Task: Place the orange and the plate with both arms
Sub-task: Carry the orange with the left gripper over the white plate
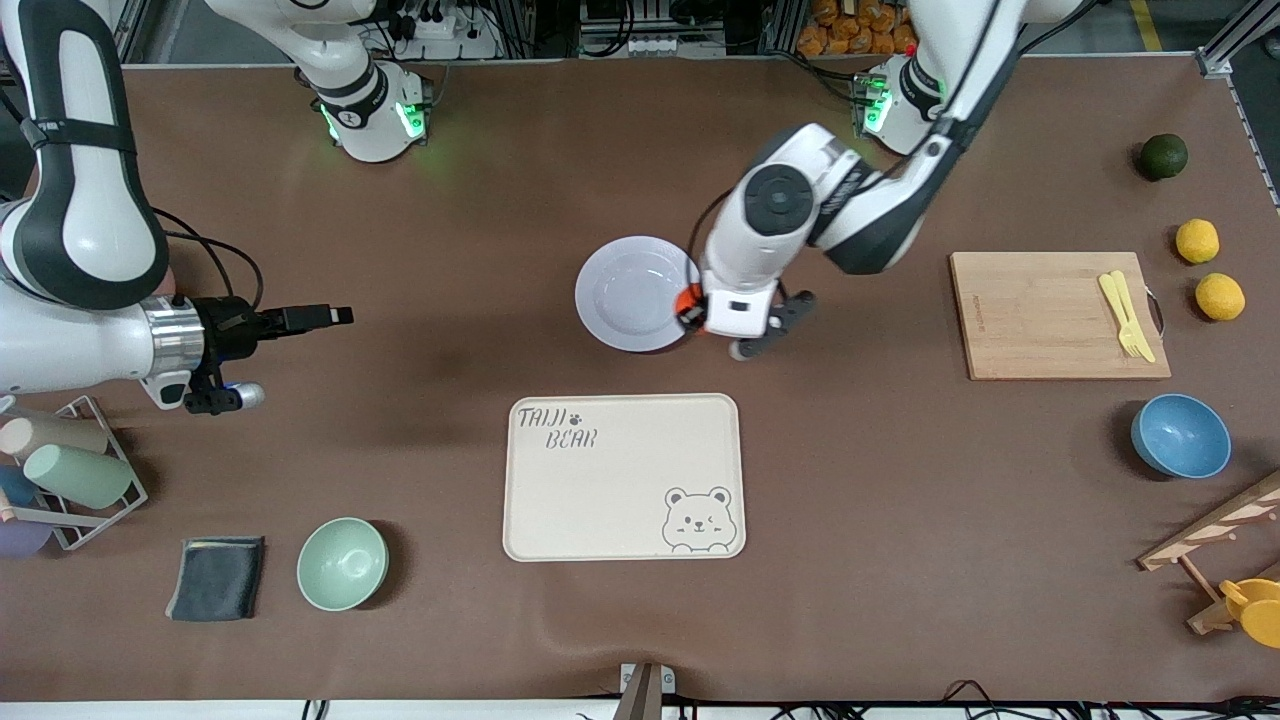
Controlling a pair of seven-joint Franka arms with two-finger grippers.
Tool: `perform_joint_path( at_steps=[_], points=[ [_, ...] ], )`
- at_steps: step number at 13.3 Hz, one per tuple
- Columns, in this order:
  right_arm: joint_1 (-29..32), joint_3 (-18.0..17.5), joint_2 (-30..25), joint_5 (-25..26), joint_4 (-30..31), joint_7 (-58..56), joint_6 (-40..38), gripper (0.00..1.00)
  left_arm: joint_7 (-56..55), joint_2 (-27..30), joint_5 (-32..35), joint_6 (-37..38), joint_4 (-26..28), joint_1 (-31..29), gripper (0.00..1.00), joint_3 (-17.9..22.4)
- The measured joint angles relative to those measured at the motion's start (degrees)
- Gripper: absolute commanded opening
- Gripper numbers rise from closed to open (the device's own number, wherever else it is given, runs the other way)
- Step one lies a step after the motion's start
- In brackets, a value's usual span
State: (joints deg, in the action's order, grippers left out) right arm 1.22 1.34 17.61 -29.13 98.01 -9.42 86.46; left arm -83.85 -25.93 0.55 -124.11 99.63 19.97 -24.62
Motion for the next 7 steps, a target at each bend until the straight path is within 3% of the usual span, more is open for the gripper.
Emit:
perform_joint_path(
  at_steps=[1,3,7],
  points=[
    [0.0,0.0,0.0,0.0,0.0,-0.1,0.0,1.00,-2.4,-2.5,0.0,0.0,-2.6,1.2,0.00,0.0],
    [0.0,0.0,0.0,0.0,0.0,-0.6,0.0,1.00,-6.5,-6.4,-0.1,0.0,-6.1,2.4,0.00,0.1],
    [0.0,-0.2,0.0,0.0,0.0,-1.2,-1.4,1.00,-13.4,-10.2,-0.6,0.6,-6.8,5.9,0.01,0.1]
  ],
)
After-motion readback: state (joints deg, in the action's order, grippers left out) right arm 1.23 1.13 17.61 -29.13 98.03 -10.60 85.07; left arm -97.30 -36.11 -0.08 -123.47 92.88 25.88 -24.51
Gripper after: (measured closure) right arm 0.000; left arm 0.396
